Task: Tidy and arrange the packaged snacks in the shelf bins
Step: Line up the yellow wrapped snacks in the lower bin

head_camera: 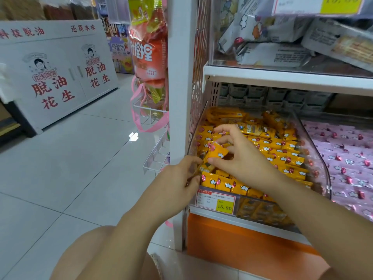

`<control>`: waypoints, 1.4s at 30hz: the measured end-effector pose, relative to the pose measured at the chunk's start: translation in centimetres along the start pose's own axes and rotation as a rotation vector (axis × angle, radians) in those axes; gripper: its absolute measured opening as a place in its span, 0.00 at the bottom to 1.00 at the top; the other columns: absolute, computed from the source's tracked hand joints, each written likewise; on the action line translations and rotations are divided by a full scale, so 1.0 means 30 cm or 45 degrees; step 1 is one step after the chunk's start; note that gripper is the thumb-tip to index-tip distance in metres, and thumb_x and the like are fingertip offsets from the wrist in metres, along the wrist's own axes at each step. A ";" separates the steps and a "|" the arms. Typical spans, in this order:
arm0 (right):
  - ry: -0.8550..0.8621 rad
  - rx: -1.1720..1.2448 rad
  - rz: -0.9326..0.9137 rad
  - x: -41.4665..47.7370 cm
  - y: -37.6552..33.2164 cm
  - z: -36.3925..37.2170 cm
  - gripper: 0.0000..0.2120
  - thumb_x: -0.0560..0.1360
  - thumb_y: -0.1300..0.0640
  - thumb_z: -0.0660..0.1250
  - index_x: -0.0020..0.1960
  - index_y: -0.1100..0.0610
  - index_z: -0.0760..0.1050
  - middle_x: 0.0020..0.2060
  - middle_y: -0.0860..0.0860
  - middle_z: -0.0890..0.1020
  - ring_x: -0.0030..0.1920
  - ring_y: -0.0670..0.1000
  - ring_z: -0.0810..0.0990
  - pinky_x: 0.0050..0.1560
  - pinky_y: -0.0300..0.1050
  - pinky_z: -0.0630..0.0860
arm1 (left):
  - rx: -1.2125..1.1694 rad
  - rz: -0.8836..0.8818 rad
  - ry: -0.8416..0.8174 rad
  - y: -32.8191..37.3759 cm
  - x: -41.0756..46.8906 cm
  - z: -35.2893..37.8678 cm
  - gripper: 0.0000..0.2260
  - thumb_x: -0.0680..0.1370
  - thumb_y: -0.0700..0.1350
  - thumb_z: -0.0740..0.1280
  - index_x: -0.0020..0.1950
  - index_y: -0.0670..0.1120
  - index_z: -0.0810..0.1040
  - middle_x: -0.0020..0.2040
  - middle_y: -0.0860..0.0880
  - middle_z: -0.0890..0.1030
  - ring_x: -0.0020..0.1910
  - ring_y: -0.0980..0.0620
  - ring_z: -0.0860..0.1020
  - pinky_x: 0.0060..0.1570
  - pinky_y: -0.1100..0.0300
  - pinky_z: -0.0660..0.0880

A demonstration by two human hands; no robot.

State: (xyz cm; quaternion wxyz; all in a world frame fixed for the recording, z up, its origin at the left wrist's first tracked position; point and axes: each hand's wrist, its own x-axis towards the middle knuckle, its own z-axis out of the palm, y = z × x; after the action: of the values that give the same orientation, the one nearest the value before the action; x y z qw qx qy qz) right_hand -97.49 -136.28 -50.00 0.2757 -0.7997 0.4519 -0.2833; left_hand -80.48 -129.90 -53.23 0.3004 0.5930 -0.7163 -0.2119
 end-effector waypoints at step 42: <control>0.440 -0.982 0.117 0.114 0.151 -0.143 0.21 0.76 0.53 0.67 0.68 0.53 0.70 0.61 0.56 0.75 0.63 0.60 0.70 0.61 0.55 0.68 | 0.365 0.088 0.105 0.033 -0.048 0.035 0.21 0.82 0.54 0.50 0.76 0.61 0.53 0.40 0.67 0.56 0.48 0.59 0.63 0.51 0.63 0.69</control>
State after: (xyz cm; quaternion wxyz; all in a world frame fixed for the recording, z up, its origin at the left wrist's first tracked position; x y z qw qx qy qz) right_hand -101.59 -142.07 -49.50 -0.1113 -0.7640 0.5995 -0.2109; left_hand -81.75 -128.34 -53.61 0.2490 0.6132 -0.7462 -0.0725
